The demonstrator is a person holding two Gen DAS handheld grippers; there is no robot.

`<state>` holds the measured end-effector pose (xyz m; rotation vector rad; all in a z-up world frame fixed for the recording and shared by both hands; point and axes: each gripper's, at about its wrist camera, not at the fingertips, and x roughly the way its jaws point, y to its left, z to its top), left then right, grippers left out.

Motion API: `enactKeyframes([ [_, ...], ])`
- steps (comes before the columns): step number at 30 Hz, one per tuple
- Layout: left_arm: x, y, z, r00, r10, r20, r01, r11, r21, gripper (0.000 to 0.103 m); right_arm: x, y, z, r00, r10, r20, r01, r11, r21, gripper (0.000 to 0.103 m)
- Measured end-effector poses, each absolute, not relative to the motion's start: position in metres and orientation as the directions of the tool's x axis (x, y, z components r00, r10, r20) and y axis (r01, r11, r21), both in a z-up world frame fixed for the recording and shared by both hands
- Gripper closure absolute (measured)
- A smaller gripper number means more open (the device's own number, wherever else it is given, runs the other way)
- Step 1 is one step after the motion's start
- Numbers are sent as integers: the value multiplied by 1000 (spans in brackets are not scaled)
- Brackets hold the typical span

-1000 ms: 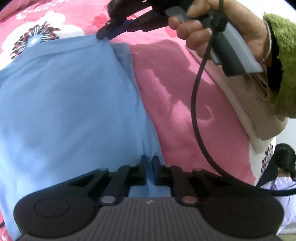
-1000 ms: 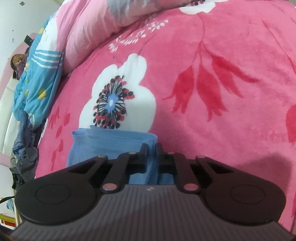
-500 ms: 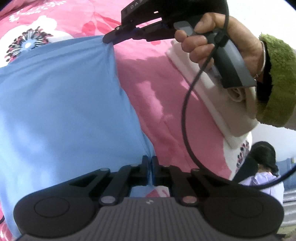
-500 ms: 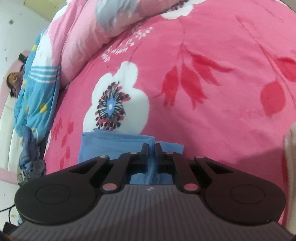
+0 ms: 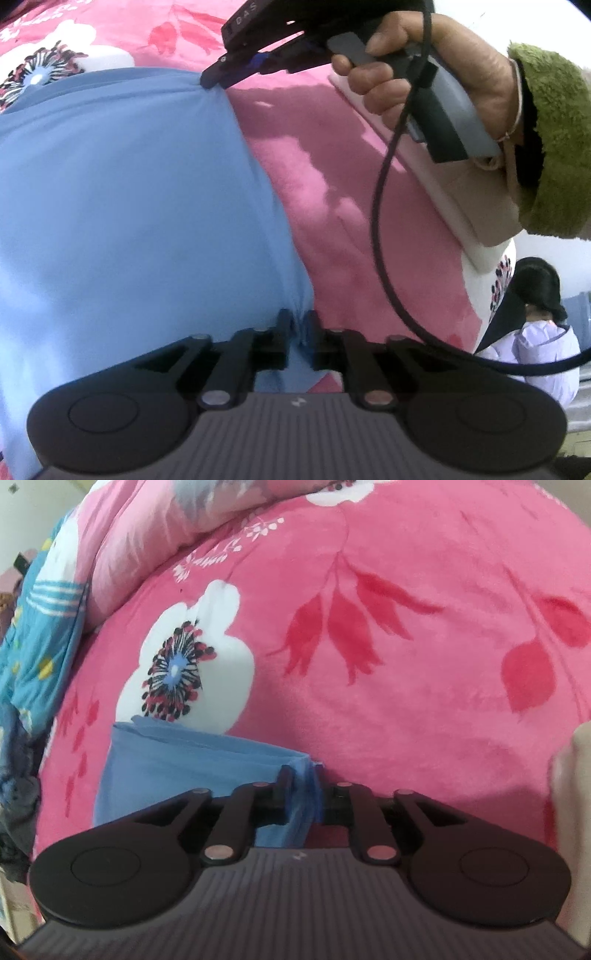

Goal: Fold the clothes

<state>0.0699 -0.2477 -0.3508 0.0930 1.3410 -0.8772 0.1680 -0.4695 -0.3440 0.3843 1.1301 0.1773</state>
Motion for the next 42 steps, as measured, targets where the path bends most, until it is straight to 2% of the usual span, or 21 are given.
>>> enactKeyframes([
  [1,70,-244,-349,-32,-498,-867,591,690,-418,64,166,-471,-337,441,313,-841,60,925,376,78],
  [2,70,-238,-345,-24,-497,-867,583,698,-416,54,164,-473,-328,465,294,-835,63,930,363,77],
  [5,75,-212,-327,25,-501,-865,537,737,-411,54,161,-466,-300,519,274,-810,25,942,335,76],
  [8,84,-173,-314,101,-469,-877,440,812,-383,54,168,-427,-285,486,397,-778,-142,915,378,76],
  [14,100,-99,-312,233,-289,-928,210,947,-243,54,197,-304,-301,328,541,-774,-557,773,304,77],
  [18,106,-74,-326,222,-262,-939,154,961,-232,55,223,-256,-316,270,510,-816,-704,683,194,77],
  [25,92,-62,-344,196,-349,-916,173,932,-318,78,249,-221,-331,174,435,-883,-774,615,151,77],
  [27,90,-62,-348,194,-362,-912,175,927,-330,84,252,-215,-337,164,413,-896,-769,622,146,88],
  [28,88,-62,-349,195,-365,-910,175,926,-334,92,253,-214,-340,161,407,-899,-765,627,147,101],
  [29,87,-61,-352,197,-365,-910,177,926,-334,98,253,-214,-339,172,414,-894,-757,636,149,101],
  [34,85,-51,-348,223,-384,-896,152,922,-357,100,253,-220,-330,229,452,-862,-716,678,165,102],
  [42,85,-48,-349,235,-390,-890,133,920,-368,100,254,-215,-346,254,489,-834,-704,685,187,102],
])
